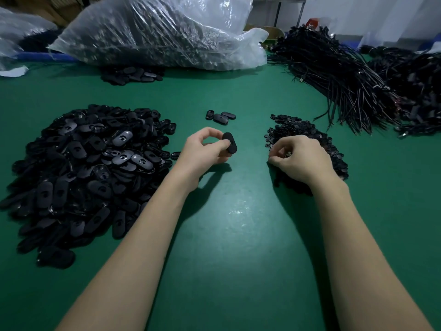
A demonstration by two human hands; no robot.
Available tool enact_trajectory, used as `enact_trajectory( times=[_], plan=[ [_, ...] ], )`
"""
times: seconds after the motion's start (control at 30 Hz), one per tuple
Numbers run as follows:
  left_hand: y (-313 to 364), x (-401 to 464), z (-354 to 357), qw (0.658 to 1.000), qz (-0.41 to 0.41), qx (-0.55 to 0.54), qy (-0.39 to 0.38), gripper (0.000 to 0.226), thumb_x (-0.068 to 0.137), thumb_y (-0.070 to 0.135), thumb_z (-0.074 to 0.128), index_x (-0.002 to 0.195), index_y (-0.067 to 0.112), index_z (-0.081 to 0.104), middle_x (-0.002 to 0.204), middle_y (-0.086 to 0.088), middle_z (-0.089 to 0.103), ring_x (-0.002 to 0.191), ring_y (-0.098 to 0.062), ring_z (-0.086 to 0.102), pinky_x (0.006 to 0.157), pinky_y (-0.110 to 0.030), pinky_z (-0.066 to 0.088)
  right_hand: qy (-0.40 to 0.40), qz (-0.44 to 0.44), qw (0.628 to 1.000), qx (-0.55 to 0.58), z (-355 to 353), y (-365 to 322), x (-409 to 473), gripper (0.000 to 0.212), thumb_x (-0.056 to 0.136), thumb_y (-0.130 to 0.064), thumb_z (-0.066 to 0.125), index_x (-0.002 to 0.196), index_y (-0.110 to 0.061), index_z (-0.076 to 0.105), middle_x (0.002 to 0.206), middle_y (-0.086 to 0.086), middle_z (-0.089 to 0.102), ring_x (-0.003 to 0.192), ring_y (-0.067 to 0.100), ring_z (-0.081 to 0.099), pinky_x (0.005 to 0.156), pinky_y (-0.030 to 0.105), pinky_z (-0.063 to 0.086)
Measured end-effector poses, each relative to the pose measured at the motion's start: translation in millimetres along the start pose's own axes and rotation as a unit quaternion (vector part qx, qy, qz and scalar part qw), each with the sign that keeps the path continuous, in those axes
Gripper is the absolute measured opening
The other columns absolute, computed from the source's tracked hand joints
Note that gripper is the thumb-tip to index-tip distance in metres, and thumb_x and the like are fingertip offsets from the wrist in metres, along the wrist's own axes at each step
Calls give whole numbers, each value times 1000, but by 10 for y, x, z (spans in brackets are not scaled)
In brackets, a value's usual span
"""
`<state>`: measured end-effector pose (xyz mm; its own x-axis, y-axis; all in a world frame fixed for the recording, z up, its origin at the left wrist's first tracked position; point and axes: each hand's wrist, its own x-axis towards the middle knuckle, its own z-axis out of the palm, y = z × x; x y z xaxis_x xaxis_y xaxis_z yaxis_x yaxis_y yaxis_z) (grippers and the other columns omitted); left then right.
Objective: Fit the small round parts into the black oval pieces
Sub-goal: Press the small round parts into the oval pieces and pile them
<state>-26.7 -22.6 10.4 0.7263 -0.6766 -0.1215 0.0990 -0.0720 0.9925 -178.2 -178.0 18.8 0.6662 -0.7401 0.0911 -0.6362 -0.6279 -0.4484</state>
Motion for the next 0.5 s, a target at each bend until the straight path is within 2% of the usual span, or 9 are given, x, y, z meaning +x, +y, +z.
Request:
enact_trajectory(
  times=[0.1,0.23,0.4,0.5],
  plan=[
    [-7,14,-1,1000,0,-1,6,6,93,13,70,90,16,66,92,-7,73,77,-16,68,74,-24,56,29,-39,992,113,4,-72,-8,4,91,-31,72,89,-34,70,83,-15,73,74,9,64,72,30,49],
    [12,6,-18,997,-16,-72,1,5,93,10,71,92,12,66,91,-10,73,72,-14,69,70,-21,57,31,-53,951,304,39,-299,-58,5,93,-22,68,93,-27,65,79,-9,77,54,8,62,57,19,47],
    [38,-15,-10,994,-18,-104,-21,13,94,2,67,97,14,67,84,-10,78,75,-19,75,65,-19,57,22,-27,932,360,106,-392,-103,3,88,-18,75,88,-21,74,77,-9,76,51,9,62,56,17,43],
    [51,-24,-14,991,-22,-128,-31,13,93,-2,66,98,10,66,86,-13,78,80,-23,77,67,-18,57,12,-15,919,393,102,-408,-104,3,88,-17,75,87,-19,76,81,0,78,51,10,58,52,18,41]
  ],
)
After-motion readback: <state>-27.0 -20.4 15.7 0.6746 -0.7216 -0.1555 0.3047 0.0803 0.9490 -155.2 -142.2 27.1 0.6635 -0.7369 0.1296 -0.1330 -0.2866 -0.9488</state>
